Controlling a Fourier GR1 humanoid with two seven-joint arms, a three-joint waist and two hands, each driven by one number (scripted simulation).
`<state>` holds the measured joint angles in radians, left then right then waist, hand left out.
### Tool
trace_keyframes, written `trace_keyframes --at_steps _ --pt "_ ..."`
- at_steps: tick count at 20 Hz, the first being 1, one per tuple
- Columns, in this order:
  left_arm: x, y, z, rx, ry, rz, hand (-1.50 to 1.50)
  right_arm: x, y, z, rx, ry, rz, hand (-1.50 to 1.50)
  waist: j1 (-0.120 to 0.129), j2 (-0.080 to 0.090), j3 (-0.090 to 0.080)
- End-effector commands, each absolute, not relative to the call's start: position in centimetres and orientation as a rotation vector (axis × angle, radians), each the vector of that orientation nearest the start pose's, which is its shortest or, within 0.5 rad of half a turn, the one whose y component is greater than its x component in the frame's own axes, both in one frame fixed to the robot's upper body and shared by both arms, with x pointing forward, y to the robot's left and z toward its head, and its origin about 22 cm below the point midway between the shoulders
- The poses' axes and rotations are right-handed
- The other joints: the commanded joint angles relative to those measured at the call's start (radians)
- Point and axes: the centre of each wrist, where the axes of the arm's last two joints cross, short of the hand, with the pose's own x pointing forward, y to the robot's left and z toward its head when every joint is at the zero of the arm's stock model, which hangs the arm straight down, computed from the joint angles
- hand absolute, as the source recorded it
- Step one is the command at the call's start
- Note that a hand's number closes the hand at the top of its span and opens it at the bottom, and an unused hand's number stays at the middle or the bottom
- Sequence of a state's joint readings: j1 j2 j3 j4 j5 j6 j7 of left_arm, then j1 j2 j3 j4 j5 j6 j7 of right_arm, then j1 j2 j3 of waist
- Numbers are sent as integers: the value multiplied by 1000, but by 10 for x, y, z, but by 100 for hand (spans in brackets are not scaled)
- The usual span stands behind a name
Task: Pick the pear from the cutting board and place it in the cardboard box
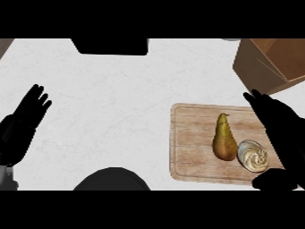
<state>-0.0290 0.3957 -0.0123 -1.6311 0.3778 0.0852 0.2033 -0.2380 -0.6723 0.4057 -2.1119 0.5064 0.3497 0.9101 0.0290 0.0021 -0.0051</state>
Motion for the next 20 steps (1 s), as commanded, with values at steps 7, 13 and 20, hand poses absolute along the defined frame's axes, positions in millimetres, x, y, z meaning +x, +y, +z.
trace_keyframes --at_steps 7,13,20 --pt "252 315 51 54 -1442 57 0 242 -155 167 -883 -893 1149 -150 -20 -2 3" --pt "239 329 52 61 -1440 36 0 254 -175 149 -876 -821 1166 -150 -22 -2 4" --pt "240 314 53 72 -1443 55 0 244 -175 154 -835 -871 1159 -150 -28 -4 5"
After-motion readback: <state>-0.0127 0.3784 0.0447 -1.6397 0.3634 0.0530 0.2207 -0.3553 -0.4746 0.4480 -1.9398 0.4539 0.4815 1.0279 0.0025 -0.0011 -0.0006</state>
